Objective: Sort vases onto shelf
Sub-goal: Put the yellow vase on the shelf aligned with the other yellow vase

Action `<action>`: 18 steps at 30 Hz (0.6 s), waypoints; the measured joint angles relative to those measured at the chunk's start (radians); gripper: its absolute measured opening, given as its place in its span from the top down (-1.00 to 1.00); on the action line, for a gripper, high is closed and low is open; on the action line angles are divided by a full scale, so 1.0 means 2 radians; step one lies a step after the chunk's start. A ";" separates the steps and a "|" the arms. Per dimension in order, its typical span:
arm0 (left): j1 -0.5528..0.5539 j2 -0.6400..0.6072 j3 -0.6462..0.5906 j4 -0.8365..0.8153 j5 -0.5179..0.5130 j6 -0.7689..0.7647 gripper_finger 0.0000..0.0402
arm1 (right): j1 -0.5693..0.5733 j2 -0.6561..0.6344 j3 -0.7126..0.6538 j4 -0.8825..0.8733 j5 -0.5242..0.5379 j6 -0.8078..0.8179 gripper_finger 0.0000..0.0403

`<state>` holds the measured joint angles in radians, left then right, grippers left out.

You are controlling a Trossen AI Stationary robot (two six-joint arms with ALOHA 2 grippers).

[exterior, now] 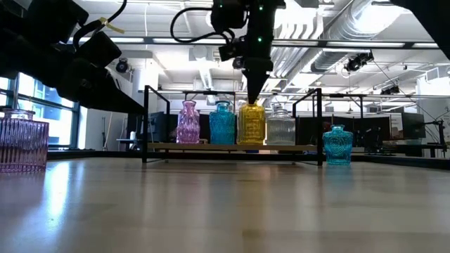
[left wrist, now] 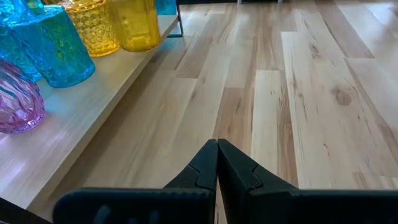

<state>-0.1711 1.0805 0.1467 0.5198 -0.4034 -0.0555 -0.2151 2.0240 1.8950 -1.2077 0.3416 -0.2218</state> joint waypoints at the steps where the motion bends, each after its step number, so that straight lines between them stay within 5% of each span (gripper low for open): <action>1: 0.000 0.000 0.000 0.000 0.000 0.000 1.00 | -0.002 0.001 0.000 0.001 0.002 0.000 0.45; 18: 0.000 0.000 0.000 0.000 0.000 0.000 1.00 | -0.017 0.008 -0.010 0.006 0.020 0.002 0.45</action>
<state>-0.1707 1.0805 0.1467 0.5198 -0.4034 -0.0560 -0.2482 2.0403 1.8740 -1.1965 0.3818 -0.2183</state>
